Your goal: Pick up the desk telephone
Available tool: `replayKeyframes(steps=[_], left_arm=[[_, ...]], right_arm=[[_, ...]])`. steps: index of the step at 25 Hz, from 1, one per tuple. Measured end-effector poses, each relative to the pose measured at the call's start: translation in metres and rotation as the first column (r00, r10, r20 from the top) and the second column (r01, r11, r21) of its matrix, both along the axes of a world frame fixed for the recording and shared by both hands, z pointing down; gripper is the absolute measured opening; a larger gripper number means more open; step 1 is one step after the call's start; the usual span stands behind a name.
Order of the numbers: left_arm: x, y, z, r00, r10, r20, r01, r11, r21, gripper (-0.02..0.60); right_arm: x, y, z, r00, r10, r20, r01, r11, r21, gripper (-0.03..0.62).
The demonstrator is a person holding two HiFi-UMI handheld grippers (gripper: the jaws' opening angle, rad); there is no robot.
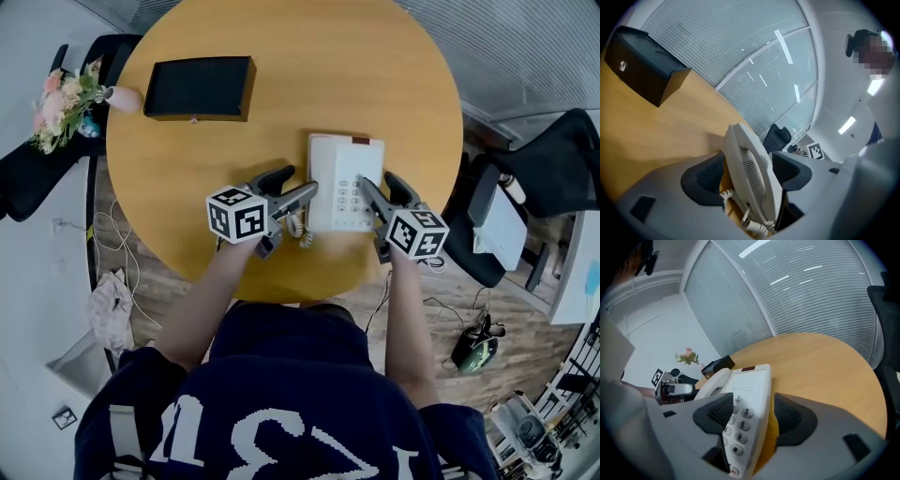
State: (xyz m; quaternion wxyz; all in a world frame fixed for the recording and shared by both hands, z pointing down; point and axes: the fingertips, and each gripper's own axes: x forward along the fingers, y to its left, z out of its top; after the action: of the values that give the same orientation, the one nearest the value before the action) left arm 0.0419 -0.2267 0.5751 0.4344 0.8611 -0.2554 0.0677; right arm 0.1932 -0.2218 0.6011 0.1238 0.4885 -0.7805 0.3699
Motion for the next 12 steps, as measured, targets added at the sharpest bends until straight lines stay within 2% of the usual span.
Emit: replayKeyframes(steps=[3, 9, 12], left_arm=[[0.005, -0.001, 0.006, 0.999, -0.002, 0.042, 0.002, 1.000, -0.003, 0.322], [0.024, 0.010, 0.005, 0.998, 0.062, -0.012, -0.063, 0.994, -0.093, 0.330], [0.029, 0.011, 0.011, 0.998, 0.055, 0.001, -0.055, 0.990, -0.132, 0.330]], right_arm=[[-0.004, 0.001, 0.005, 1.000, -0.019, 0.002, 0.019, 1.000, -0.010, 0.253], [-0.011, 0.000, 0.008, 0.998, -0.047, 0.034, 0.048, 0.999, -0.021, 0.256], [-0.012, -0.002, 0.010, 0.997, -0.060, 0.045, 0.061, 0.998, -0.031, 0.256]])
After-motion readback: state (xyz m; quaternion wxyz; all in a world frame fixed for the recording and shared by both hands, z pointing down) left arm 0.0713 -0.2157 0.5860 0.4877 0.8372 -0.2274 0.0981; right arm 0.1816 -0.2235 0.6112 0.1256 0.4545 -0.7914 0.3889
